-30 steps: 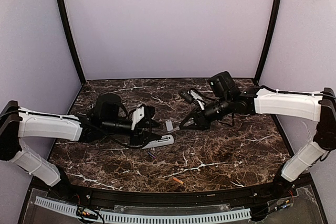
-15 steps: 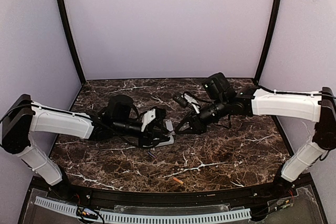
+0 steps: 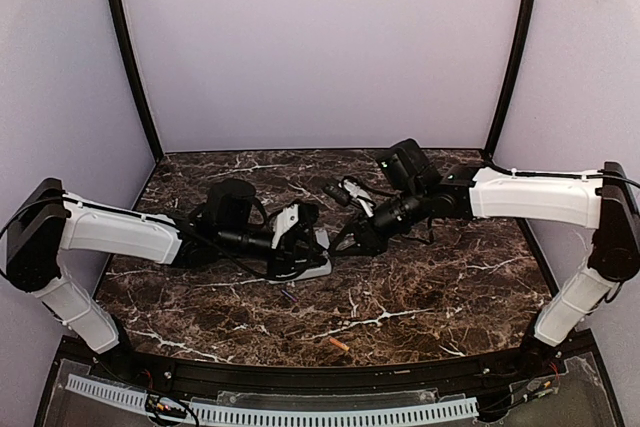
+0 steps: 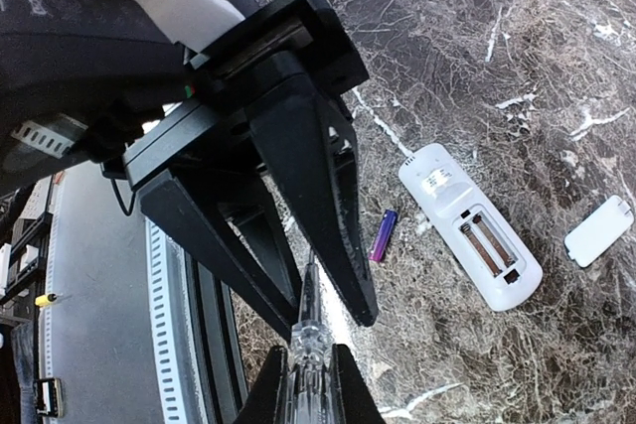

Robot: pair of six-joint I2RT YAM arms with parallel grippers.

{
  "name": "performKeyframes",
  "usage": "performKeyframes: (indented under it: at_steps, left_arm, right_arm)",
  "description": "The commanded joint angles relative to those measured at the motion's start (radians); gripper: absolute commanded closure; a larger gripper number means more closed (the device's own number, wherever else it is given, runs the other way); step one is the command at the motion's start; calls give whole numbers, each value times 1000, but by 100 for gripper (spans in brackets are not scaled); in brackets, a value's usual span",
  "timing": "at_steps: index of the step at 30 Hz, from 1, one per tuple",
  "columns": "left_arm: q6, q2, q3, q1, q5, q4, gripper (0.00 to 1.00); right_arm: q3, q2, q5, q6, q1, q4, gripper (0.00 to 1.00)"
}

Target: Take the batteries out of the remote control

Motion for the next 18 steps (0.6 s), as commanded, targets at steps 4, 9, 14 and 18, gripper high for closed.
performKeyframes:
  at_steps: [4, 9, 14, 18]
  left_arm:
    - [-19, 12, 17, -8, 24, 39, 82]
    - [-9, 25, 20, -7, 24, 44, 93]
    - [1, 28, 22, -8, 23, 48, 99]
    - [5, 28, 17, -8, 21, 49, 100]
  right_arm:
    - [31, 13, 3, -10, 14, 3, 100]
    - [30, 9, 11, -6, 16, 4, 100]
    - [31, 15, 16, -3, 16, 0, 100]
    - [44, 31, 29, 4, 16, -1, 100]
